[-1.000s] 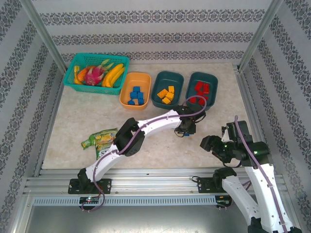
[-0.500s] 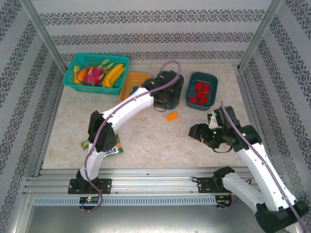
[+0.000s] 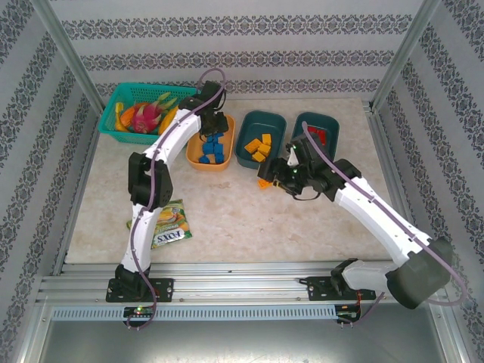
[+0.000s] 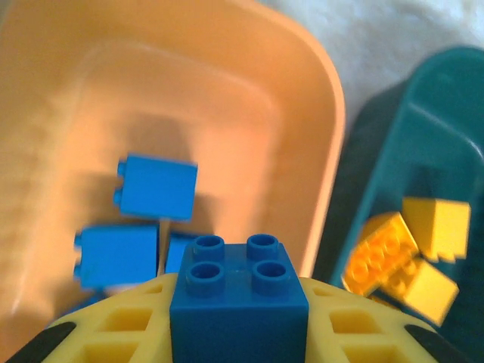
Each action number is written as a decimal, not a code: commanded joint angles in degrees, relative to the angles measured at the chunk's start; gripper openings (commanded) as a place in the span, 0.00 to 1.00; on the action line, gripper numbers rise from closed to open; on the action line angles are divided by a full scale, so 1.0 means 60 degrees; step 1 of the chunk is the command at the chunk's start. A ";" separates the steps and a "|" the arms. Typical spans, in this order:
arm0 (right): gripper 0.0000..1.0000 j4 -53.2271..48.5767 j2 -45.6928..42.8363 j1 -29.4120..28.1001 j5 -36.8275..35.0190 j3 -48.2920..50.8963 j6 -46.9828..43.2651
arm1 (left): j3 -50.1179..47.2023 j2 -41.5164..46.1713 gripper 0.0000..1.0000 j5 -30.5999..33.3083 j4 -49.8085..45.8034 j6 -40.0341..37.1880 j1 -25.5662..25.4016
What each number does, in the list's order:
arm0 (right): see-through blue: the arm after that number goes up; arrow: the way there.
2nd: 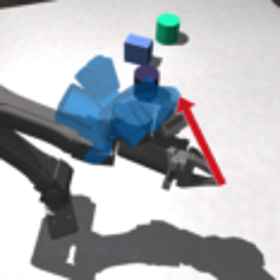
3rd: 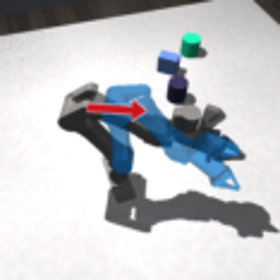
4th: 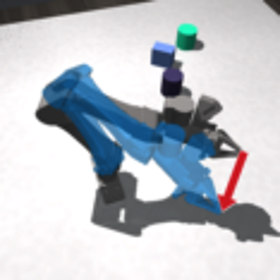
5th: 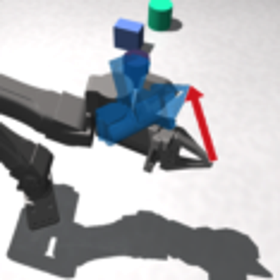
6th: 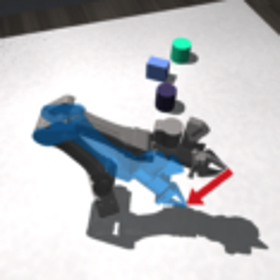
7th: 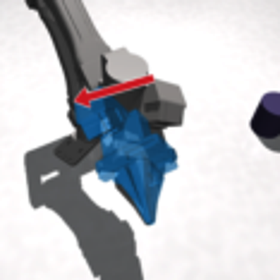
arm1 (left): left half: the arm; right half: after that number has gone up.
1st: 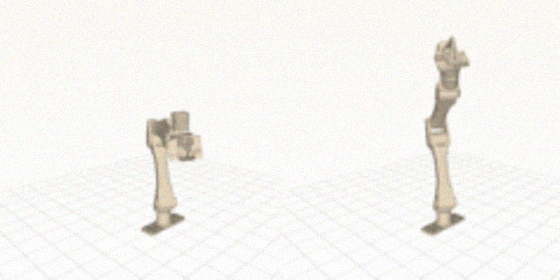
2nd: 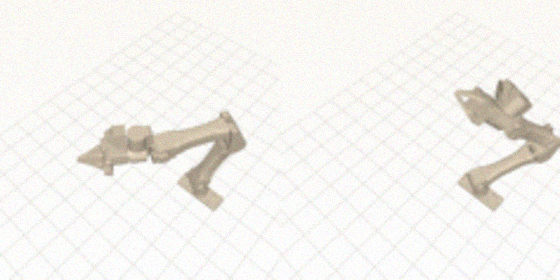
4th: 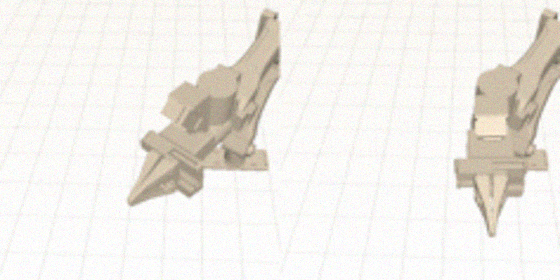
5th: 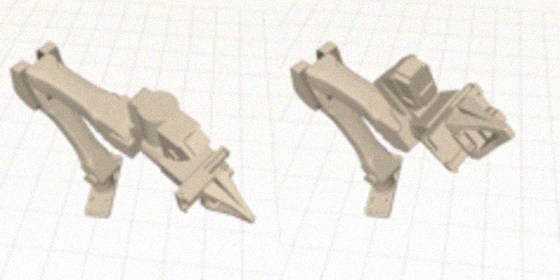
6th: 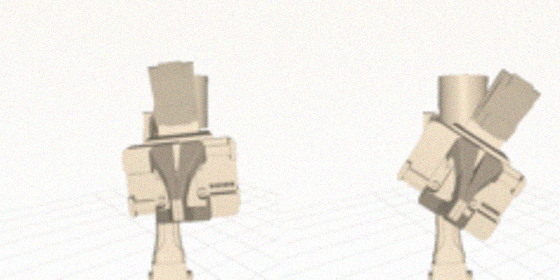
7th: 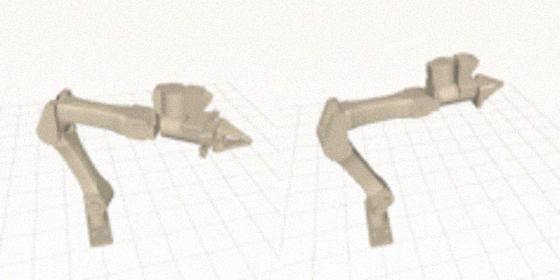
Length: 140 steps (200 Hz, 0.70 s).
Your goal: Sort the legos into containers by color
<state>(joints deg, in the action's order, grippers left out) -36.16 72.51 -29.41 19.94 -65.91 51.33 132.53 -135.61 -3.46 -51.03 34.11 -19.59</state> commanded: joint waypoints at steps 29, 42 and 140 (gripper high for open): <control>0.66 0.0343 0.0440 -0.0050 -0.0389 -0.0563 0.0153 | 0.1587 -0.1560 0.33 -0.0484 0.1169 -0.0378 0.0371; 0.66 0.0347 0.0375 -0.0050 -0.0451 -0.0451 0.0189 | 0.1711 -0.1830 0.34 -0.0570 0.1317 -0.0258 0.0459; 0.66 -0.0498 0.0957 0.0214 -0.1179 -0.0456 0.0380 | 0.1688 -0.2006 0.54 -0.1050 0.0714 -0.0278 0.0475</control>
<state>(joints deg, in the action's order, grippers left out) -35.73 76.82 -28.62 16.67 -67.51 52.42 141.16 -148.83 -9.19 -44.49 33.17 -17.50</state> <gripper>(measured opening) 0.664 0.518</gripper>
